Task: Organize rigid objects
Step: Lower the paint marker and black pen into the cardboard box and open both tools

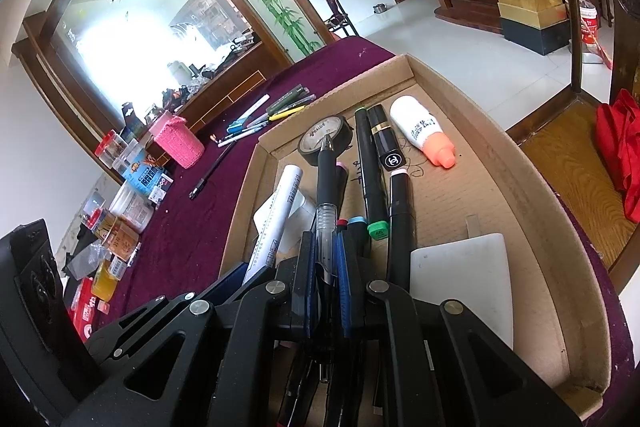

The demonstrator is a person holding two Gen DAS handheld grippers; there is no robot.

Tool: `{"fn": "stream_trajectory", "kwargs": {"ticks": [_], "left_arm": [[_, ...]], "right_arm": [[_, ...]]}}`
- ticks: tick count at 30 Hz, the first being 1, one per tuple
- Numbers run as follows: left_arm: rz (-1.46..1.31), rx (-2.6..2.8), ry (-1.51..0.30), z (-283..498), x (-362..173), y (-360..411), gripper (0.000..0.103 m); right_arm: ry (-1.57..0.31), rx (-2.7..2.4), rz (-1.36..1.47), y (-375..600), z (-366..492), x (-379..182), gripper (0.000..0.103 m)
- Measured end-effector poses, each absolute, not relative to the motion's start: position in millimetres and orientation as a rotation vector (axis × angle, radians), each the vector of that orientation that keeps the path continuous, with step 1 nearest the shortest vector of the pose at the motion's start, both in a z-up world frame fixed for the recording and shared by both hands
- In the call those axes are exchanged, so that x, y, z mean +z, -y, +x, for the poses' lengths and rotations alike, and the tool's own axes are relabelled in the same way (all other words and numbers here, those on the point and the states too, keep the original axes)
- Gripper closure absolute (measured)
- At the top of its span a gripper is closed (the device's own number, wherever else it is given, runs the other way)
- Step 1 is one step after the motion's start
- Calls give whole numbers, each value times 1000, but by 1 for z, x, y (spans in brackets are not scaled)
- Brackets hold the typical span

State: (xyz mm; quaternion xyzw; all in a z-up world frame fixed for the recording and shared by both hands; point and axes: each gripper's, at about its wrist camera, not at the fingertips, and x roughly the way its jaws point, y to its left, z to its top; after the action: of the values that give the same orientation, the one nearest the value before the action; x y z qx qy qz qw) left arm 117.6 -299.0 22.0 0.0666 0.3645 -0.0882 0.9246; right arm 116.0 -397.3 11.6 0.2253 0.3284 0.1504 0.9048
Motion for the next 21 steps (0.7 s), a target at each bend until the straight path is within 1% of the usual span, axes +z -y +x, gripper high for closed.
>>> {"fn": "stream_trajectory", "kwargs": {"ticks": [21], "left_arm": [[146, -173, -739, 117, 22, 299, 91]], "right_arm": [[-673, 298, 462, 398, 115, 10, 94]]}}
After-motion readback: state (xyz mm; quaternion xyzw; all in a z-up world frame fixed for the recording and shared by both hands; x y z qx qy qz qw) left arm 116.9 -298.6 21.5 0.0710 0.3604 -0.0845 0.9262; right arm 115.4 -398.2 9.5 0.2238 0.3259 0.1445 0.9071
